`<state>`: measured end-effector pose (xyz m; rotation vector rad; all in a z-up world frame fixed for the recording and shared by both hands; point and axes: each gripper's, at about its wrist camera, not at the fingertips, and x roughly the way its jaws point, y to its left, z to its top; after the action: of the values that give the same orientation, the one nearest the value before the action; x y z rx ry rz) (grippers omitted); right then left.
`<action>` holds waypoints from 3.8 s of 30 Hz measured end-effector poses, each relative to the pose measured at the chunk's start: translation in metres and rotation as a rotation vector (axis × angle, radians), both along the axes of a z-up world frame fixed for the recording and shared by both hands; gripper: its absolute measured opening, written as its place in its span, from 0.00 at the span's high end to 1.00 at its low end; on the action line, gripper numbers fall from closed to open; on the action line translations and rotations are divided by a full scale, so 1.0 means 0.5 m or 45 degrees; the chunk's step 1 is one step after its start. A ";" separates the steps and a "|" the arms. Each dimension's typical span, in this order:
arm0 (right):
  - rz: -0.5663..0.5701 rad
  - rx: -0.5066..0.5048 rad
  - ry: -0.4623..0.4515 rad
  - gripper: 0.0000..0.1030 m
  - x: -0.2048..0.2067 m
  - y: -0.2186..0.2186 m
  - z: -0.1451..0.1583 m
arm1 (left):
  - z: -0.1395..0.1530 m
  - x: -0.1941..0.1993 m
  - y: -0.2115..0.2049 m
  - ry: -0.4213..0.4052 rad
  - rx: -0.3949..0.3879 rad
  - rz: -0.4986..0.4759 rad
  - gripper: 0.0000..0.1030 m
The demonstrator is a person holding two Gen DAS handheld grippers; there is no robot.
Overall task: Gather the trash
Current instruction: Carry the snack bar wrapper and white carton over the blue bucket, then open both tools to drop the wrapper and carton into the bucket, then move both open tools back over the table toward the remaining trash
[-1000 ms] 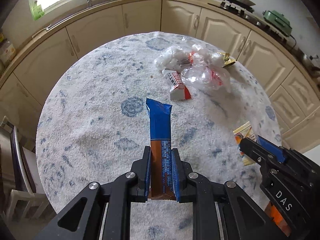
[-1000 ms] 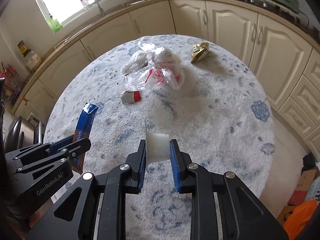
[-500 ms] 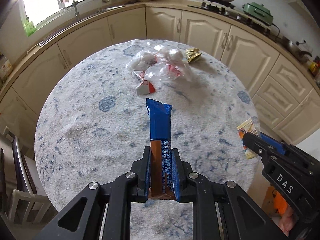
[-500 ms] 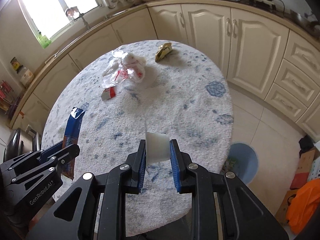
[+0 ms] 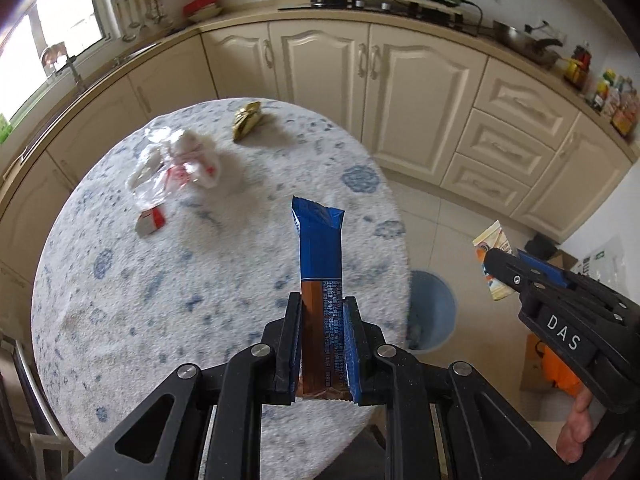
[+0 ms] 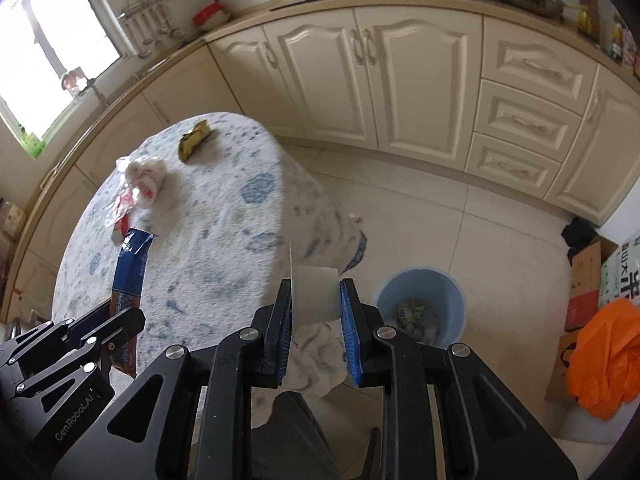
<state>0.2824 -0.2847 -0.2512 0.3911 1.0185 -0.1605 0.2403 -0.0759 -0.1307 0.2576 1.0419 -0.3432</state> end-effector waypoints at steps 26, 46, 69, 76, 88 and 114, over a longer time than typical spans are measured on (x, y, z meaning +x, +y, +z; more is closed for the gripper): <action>-0.434 -0.007 0.212 0.78 -0.085 -0.338 -0.092 | -0.159 0.146 -0.409 0.185 0.063 -0.386 0.86; -0.352 0.075 0.232 0.77 -0.033 -0.330 -0.129 | -0.211 0.224 -0.419 0.222 0.150 -0.218 0.54; -0.335 0.029 0.177 0.24 -0.034 -0.260 -0.056 | -0.145 0.189 -0.301 0.183 0.069 -0.138 0.54; -0.290 0.001 0.122 0.24 -0.039 -0.219 -0.015 | -0.099 0.160 -0.239 0.134 0.032 -0.090 0.54; -0.139 -0.030 0.038 0.24 -0.023 -0.092 0.048 | -0.017 0.101 -0.070 0.051 -0.037 0.049 0.52; 0.224 -0.119 0.040 0.06 0.146 0.289 0.066 | 0.025 0.117 0.395 0.007 -0.140 0.495 0.48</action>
<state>0.3557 -0.1400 -0.2183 0.2133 1.0669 -0.0561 0.2990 0.1218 -0.1181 -0.0467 1.0488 -0.0494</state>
